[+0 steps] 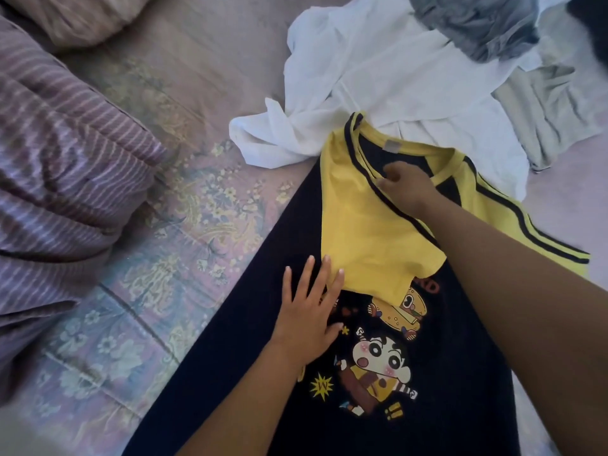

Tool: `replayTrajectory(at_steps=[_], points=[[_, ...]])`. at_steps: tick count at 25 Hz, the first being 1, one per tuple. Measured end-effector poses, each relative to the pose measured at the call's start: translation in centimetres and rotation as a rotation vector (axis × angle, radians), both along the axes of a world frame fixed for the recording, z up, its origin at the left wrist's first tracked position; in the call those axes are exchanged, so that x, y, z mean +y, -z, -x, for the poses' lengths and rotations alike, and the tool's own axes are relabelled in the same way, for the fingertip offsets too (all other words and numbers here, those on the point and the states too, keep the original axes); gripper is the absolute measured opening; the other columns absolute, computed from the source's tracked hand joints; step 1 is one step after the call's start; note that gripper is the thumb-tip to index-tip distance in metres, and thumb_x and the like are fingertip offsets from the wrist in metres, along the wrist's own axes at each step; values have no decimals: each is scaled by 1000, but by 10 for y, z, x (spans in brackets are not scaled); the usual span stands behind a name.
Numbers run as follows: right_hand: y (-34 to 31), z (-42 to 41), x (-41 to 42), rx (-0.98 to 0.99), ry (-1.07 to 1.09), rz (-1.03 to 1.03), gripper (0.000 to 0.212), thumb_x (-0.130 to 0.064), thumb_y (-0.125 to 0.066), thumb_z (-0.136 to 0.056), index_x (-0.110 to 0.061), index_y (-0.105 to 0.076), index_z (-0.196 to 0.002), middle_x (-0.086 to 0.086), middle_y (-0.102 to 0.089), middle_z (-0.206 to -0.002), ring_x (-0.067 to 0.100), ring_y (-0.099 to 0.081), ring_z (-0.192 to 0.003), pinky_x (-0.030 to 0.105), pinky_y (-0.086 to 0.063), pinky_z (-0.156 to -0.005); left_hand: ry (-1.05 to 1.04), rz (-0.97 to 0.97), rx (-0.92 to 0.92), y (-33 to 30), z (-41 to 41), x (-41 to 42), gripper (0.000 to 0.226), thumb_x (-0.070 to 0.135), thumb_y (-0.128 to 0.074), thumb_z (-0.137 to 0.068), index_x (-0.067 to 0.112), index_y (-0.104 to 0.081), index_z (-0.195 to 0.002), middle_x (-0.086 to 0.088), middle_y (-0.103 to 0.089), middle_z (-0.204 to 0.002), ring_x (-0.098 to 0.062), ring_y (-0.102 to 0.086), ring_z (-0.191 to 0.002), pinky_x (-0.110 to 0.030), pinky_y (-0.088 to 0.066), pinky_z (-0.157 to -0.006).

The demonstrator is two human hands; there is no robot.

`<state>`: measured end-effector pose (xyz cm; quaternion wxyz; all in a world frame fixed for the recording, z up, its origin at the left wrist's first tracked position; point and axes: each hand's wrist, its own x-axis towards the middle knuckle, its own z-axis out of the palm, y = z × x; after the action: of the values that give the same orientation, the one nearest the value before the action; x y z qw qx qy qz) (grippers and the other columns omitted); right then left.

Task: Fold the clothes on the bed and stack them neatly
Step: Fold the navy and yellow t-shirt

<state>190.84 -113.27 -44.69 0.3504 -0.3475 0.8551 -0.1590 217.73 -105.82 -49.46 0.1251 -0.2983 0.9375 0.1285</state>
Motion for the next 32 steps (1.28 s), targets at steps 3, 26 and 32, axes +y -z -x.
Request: replayTrajectory(at_steps=[3,26,32], points=[[15,-5,-32,-50,94,107,55,-32,-58,-103,-3,-45,-149,17,-49,-150,34,-39,-142,43,-35,-114,109,153,-36,11,4,-6,79,57,-51,-96,15,-27,-158,-11,-24,-165,-31,-26,-151,-57,-27,-119],[24,13,-37,238,37,152,43,-40,-68,-96,-5,-68,-120,16,-65,-122,35,-57,-119,46,-44,-96,250,313,124,34,28,-34,64,53,-39,-100,25,-31,-157,-9,-31,-162,-29,-32,-149,-56,-32,-116],[24,23,21,358,-199,-510,39,-42,-58,-101,-9,-55,-121,16,-59,-128,38,-47,-126,51,-34,-105,207,280,102,35,34,-36,59,49,-39,-103,26,-31,-157,-7,-29,-163,-27,-29,-151,-55,-30,-117]])
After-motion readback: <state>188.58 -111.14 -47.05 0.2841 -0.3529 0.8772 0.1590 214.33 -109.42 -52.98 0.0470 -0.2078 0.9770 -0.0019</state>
